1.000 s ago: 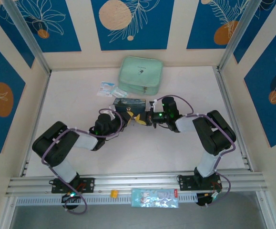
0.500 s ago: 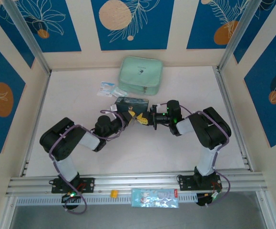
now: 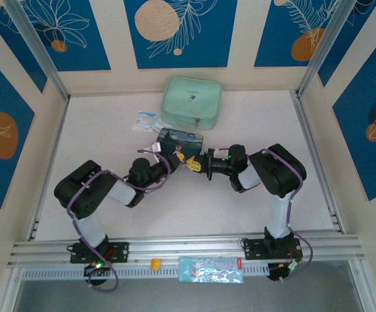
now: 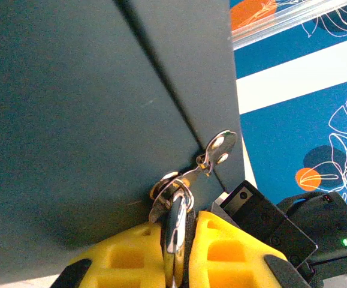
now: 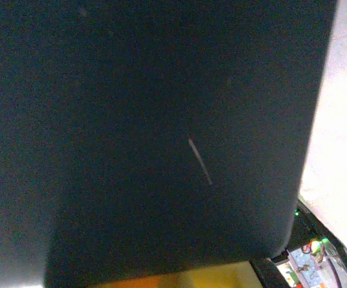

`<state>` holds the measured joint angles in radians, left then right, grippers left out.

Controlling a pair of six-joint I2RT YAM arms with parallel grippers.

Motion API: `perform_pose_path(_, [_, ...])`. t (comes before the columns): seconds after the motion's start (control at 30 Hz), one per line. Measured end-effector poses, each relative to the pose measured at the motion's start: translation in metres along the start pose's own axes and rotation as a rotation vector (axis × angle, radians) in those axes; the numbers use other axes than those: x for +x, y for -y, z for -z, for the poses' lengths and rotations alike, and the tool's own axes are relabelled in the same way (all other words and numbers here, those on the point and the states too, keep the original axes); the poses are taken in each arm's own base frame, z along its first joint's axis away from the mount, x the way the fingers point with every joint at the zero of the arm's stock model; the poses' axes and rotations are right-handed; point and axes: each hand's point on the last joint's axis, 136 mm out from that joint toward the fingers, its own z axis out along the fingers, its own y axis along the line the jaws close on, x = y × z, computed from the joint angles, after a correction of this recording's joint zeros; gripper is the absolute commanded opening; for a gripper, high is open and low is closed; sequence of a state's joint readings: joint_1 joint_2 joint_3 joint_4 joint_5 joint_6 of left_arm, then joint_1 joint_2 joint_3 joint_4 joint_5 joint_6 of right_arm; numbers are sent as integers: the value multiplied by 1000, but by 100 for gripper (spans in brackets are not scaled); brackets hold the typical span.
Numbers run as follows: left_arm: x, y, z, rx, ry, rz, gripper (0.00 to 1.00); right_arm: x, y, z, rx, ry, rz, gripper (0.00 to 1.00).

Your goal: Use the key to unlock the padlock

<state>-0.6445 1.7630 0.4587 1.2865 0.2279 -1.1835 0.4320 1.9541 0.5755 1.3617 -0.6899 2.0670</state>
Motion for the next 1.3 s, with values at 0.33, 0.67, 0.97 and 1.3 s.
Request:
perform_pose_path(0.33, [12, -7, -1, -16, -11, 97, 0, -6, 7, 5, 47, 80, 21, 24])
perform_pose_path(0.67, [16, 4, -3, 18, -5, 168, 0, -1, -4, 19, 129, 185, 229, 29])
perform_pose_path(0.97, [24, 7, -4, 21, -26, 214, 0, -5, -3, 25, 192, 246, 388, 25])
perform_pose_path(1.3, [24, 7, -4, 21, -25, 247, 0, 1, -4, 21, 197, 233, 464, 25])
